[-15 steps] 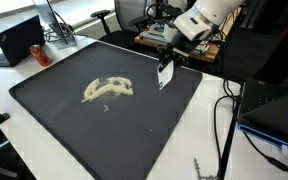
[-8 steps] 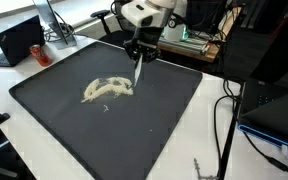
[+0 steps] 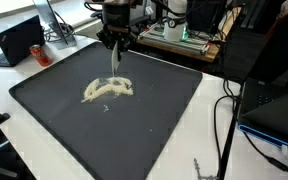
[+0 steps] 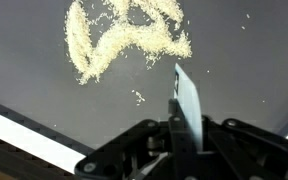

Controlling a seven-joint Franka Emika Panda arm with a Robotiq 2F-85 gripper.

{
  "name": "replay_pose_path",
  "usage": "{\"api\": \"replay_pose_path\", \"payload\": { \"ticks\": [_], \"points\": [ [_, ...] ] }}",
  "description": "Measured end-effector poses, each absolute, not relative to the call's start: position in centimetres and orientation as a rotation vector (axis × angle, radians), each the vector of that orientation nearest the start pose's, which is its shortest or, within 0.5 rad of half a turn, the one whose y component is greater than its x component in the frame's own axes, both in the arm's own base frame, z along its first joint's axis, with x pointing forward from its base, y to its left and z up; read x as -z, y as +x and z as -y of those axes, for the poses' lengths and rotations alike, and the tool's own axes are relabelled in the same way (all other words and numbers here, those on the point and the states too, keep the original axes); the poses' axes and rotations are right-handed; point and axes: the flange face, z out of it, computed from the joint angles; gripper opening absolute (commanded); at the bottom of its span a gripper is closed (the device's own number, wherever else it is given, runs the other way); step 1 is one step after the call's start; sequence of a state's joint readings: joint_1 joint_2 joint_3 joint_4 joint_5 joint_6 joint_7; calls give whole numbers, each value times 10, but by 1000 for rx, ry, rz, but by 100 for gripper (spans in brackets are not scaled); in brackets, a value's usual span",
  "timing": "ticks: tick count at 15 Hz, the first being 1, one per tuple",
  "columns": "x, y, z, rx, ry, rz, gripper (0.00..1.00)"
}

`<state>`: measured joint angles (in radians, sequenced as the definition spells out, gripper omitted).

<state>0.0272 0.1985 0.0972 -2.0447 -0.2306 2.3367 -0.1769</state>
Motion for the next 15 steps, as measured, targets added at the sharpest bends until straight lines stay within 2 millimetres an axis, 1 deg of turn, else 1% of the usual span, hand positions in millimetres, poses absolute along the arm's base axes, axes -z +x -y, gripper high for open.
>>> {"api": "replay_pose_path", "payload": {
  "ticks": [4, 9, 13, 15],
  "points": [
    [-370, 599, -39, 221, -3145, 618, 1],
    [-375, 603, -12, 322, -3059, 475, 1],
    [-372, 594, 7, 387, -3016, 367, 1],
    [-370, 585, 13, 367, -3015, 377, 1]
  ]
}}
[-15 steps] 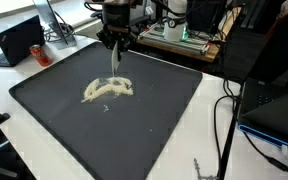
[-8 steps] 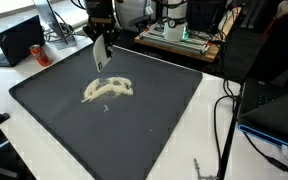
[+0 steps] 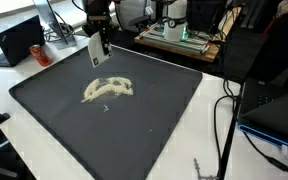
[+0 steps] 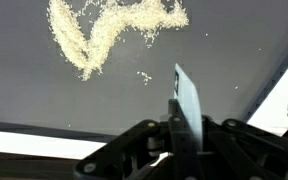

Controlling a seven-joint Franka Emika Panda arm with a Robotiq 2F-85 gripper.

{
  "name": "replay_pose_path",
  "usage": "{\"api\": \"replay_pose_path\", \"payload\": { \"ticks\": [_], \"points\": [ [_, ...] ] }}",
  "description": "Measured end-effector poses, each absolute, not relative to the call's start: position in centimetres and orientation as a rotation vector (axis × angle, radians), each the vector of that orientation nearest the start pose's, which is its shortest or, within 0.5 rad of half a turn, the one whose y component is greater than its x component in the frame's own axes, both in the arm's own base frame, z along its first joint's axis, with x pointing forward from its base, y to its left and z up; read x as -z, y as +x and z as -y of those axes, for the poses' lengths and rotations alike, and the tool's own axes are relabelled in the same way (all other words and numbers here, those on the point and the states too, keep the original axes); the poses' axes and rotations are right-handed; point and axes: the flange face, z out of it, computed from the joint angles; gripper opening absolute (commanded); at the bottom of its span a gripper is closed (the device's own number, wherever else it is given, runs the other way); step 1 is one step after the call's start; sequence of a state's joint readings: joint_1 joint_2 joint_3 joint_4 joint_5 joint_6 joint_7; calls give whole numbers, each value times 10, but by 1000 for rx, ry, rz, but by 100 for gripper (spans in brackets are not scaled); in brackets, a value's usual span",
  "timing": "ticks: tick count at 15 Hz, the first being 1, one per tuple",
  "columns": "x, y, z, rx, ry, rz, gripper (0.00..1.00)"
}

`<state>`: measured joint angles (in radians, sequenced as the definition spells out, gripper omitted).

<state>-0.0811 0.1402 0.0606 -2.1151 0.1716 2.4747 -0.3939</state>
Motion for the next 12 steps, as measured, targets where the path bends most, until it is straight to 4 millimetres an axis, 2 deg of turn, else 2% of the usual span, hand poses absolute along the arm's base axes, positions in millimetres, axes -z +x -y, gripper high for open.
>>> {"api": "replay_pose_path", "payload": {
  "ticks": [3, 8, 12],
  "points": [
    [-378, 570, 20, 347, -3023, 395, 1],
    [-403, 555, 27, 318, -3029, 412, 1],
    [-406, 547, 36, 230, -3048, 432, 1]
  ]
}}
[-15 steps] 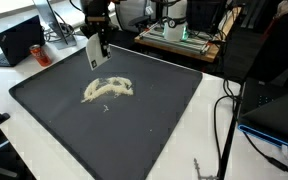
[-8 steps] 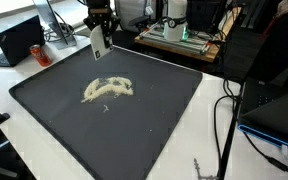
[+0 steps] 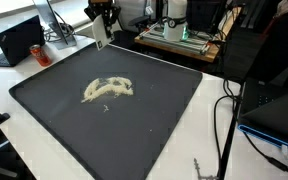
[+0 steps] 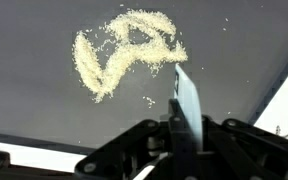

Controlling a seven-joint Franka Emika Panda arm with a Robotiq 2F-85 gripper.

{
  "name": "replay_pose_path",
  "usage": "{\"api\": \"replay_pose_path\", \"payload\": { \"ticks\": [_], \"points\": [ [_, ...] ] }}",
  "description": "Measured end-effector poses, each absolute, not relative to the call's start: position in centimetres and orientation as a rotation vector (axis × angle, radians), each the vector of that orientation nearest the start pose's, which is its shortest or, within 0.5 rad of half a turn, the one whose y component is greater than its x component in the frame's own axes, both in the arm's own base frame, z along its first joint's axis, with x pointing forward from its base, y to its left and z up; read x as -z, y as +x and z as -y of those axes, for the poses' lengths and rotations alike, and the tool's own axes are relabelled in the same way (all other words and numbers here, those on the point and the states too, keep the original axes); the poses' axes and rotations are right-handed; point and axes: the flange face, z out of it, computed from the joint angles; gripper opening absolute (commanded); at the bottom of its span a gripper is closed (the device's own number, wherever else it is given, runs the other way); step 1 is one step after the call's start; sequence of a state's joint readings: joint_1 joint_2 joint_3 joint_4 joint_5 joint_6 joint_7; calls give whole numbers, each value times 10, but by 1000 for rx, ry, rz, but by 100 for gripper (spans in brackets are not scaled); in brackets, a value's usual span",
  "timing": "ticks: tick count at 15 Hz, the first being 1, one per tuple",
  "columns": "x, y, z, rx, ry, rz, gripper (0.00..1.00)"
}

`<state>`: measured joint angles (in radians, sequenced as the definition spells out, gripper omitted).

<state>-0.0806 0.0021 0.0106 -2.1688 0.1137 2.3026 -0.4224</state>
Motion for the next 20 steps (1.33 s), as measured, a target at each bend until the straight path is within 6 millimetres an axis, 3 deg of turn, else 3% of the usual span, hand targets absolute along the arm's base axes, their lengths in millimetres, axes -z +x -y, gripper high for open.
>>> {"api": "replay_pose_path", "payload": {
  "ticks": [6, 20],
  "points": [
    [-405, 540, 55, 106, -3105, 443, 1],
    [-380, 537, 111, 110, -3081, 67, 4]
  ]
}}
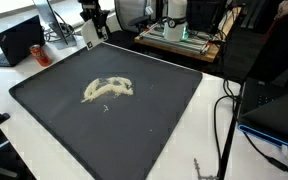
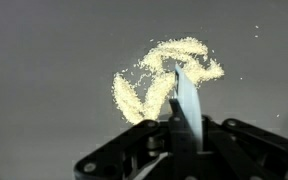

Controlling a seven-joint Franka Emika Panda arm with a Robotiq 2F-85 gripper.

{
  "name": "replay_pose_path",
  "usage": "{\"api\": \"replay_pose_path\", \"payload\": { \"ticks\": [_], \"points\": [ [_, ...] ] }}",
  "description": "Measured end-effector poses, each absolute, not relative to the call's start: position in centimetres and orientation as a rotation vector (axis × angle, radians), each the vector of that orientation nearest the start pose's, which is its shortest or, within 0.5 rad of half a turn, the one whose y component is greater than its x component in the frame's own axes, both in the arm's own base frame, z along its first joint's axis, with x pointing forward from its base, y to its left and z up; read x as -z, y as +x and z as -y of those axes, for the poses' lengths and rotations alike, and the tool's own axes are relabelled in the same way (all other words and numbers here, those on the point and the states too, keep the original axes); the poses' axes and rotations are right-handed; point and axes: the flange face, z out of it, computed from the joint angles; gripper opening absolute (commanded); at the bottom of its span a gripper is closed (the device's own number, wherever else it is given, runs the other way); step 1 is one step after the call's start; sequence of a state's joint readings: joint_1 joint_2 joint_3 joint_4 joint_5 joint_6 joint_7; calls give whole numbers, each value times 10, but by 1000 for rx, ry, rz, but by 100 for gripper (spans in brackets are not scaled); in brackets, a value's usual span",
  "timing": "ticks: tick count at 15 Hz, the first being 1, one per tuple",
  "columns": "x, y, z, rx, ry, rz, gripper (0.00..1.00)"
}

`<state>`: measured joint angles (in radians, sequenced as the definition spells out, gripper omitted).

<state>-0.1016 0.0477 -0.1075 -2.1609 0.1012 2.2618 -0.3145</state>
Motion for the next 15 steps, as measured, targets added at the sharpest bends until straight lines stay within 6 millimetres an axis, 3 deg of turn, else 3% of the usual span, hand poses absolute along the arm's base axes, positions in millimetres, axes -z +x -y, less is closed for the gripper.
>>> {"api": "replay_pose_path", "payload": {
  "ticks": [7, 15],
  "points": [
    [-372, 538, 116, 96, -3025, 41, 1],
    [-305, 534, 197, 64, -2694, -206, 1]
  ]
}}
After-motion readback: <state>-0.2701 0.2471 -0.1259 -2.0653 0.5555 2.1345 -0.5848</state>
